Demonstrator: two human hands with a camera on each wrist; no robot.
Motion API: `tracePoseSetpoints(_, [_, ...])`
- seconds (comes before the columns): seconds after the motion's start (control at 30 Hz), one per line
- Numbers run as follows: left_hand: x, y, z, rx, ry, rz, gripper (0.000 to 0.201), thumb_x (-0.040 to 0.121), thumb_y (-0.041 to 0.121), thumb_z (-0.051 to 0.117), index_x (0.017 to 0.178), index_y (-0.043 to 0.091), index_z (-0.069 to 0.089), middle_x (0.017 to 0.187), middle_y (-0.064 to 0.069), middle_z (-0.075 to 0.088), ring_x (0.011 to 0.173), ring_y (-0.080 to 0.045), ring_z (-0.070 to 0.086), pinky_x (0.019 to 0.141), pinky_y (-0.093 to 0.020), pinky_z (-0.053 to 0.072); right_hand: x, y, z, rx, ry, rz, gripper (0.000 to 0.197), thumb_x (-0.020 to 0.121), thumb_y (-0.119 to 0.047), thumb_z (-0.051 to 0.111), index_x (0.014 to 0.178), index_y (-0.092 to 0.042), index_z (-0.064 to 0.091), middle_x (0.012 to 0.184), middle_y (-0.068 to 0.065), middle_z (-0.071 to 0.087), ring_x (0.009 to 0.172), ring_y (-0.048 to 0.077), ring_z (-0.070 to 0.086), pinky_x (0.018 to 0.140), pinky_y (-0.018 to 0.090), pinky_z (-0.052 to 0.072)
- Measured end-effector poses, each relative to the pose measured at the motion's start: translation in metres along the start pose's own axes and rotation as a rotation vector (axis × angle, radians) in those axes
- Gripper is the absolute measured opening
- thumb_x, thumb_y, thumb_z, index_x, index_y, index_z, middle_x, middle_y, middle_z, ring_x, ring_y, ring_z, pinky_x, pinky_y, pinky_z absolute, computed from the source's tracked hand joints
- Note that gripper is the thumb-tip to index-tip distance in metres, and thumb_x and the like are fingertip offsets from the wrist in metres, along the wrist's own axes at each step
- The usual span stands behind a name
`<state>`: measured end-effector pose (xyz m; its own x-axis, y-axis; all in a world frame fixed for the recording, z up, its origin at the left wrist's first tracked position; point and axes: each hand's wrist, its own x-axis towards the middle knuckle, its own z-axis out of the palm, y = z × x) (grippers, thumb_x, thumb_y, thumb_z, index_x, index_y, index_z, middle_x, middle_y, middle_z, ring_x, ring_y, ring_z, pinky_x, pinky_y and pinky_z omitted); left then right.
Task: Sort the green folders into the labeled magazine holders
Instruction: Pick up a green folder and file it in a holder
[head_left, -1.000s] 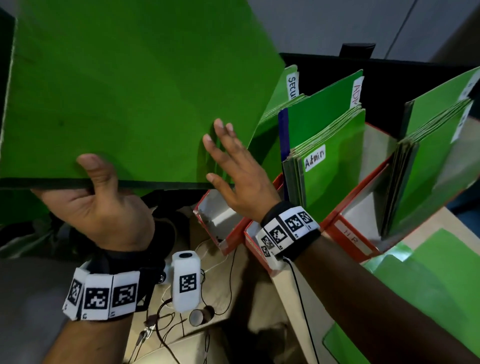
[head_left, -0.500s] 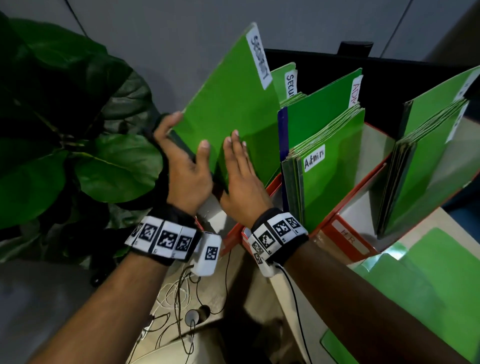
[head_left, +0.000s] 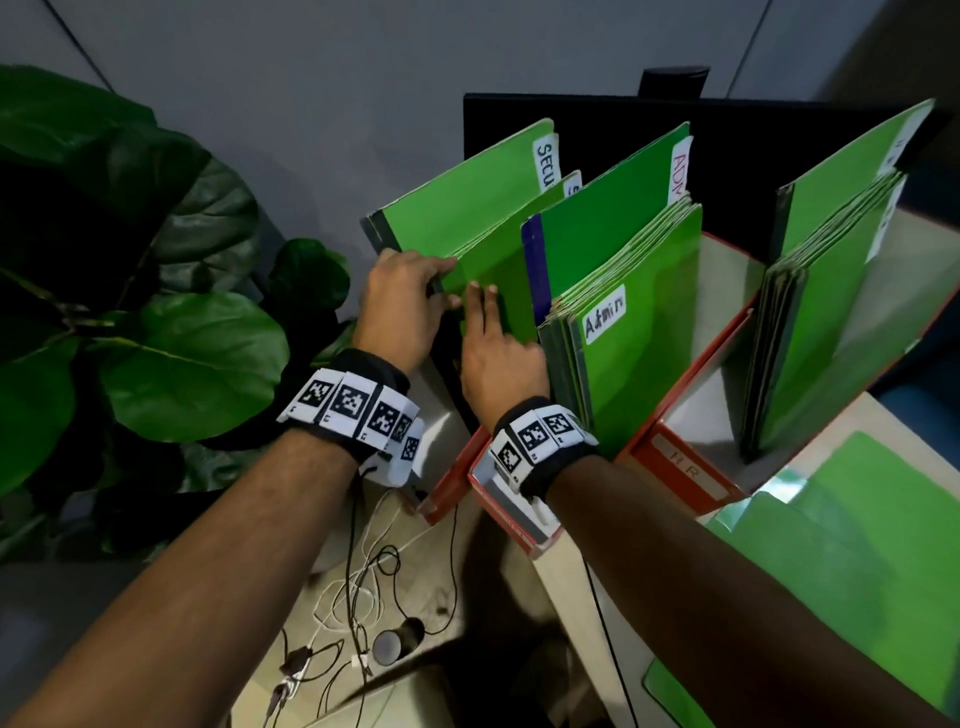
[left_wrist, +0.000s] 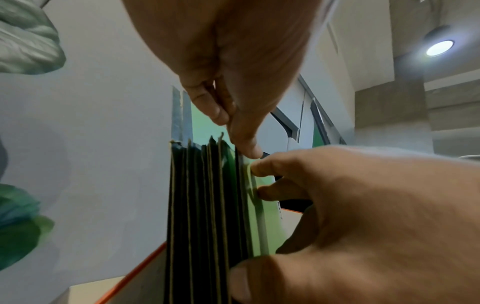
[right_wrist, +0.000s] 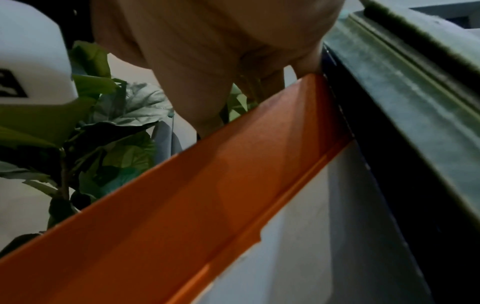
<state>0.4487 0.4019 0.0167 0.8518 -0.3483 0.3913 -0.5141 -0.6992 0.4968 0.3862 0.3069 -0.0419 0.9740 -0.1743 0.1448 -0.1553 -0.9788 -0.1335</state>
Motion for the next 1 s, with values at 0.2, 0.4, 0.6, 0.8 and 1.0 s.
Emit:
tracePoseSetpoints(0.2, [0.008,-0.007,0.012,0.105,0.017,0.017,0.037,0.078,0.003,0.074,0.115,0.005,0.069,0.11,-0.017,0.059,0.105,-0.032,0.049,0.084,-0.014,0.027,0.003,0.005,0.005,-0.066,-0.065,-0.051,0.062,0.096,-0.016,0.028,0.151,-0.004,0.002,0.158,0.019,0.014,0.086,0.024,0.07,0.072,0.034,0.048])
tracePoseSetpoints(0.4, [0.002,-0.011,0.007,0.254,-0.101,0.076,0.032,0.084,-0.005,0.06,0.114,0.002,0.069,0.117,-0.019,0.055,0.102,-0.039,0.047,0.088,-0.044,0.045,-0.007,0.023,0.004,-0.015,-0.119,-0.298,0.05,0.093,-0.015,0.045,0.142,-0.005,0.037,0.143,0.016,0.046,0.12,0.026,0.055,0.107,0.044,0.032])
tracePoseSetpoints(0.6, [-0.028,0.042,0.009,0.127,0.005,0.098,0.047,0.082,0.0,0.057,0.127,0.014,0.058,0.125,-0.015,0.049,0.111,-0.035,0.042,0.093,-0.042,0.037,-0.046,0.063,-0.02,0.183,0.219,-0.513,0.02,0.08,-0.007,0.066,0.099,-0.007,0.07,0.102,0.012,0.071,0.111,0.025,0.063,0.106,0.043,0.038])
tracePoseSetpoints(0.8, [-0.081,0.132,0.049,-0.282,0.104,0.308,0.027,0.08,-0.001,0.058,0.105,0.007,0.063,0.108,-0.017,0.049,0.104,-0.026,0.044,0.093,-0.031,0.033,-0.127,0.17,-0.042,0.246,0.298,-0.279,0.028,0.085,-0.015,0.05,0.103,-0.014,0.071,0.097,0.008,0.07,0.096,0.025,0.066,0.1,0.036,0.035])
tracePoseSetpoints(1.0, [-0.144,0.209,0.121,-0.427,-0.265,0.487,0.026,0.081,-0.003,0.06,0.103,0.01,0.066,0.111,-0.012,0.05,0.108,-0.023,0.046,0.097,-0.022,0.032,-0.25,0.258,-0.045,0.171,0.149,0.161,0.03,0.08,-0.006,0.063,0.106,-0.019,0.071,0.096,0.008,0.072,0.094,0.029,0.065,0.091,0.041,0.049])
